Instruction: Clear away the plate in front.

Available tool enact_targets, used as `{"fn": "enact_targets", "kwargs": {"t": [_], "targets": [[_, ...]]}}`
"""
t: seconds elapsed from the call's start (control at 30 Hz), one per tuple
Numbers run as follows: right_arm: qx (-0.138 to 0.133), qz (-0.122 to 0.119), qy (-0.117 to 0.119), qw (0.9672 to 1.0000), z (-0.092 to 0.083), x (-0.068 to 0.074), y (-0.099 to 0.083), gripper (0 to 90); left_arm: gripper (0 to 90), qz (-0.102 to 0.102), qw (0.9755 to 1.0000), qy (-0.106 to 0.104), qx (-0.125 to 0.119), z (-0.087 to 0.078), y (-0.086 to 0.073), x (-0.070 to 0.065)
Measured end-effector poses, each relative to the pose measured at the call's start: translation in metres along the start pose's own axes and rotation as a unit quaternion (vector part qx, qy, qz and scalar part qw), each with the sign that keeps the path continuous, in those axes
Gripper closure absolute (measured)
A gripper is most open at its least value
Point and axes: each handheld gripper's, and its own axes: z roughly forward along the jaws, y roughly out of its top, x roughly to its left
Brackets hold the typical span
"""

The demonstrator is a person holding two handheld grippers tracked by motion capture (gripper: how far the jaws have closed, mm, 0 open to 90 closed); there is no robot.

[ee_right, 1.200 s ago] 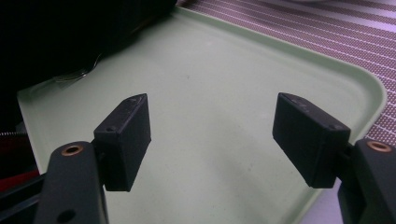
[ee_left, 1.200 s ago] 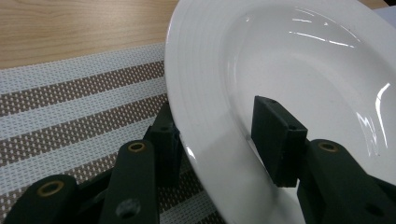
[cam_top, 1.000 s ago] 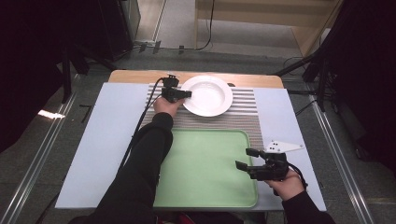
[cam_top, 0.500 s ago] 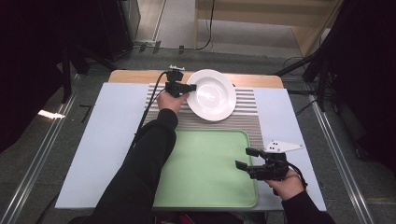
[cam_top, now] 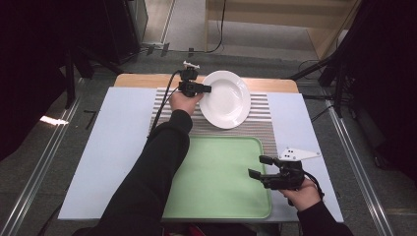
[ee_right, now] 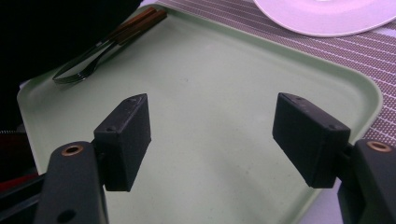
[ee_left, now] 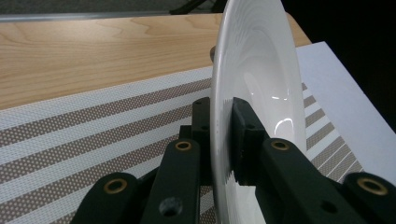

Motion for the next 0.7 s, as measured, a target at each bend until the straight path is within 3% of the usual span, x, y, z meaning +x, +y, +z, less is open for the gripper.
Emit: {"fn": "enact_targets", "kwargs": {"t": [0.07, 0.2, 0.4, 0.53, 0.7], "targets": [[-0.001, 0.001, 0.000, 1.0000, -0.001, -0.001, 0.000, 26.8, 81.5, -0.007, 0.9999, 0.009, 0.002, -0.005, 0.004, -0.001], [-0.004, 0.002, -0.001, 1.0000, -0.002, -0.002, 0.000, 26.8, 81.6, -0.019, 0.9998, 0.002, 0.005, -0.019, 0.010, 0.004], [-0.004, 0.005, -0.002, 1.0000, -0.002, -0.002, 0.000, 26.8, 81.6, -0.017, 0.9997, 0.007, 0.017, -0.040, 0.014, 0.010], [-0.004, 0.007, -0.003, 1.0000, -0.001, -0.003, 0.000, 26.8, 81.6, -0.017, 0.9996, 0.003, 0.025, -0.050, 0.011, 0.015], [-0.005, 0.008, -0.005, 0.9999, 0.000, -0.004, 0.000, 26.8, 81.6, -0.035, 0.9989, -0.015, 0.028, -0.061, 0.002, 0.024]]}}
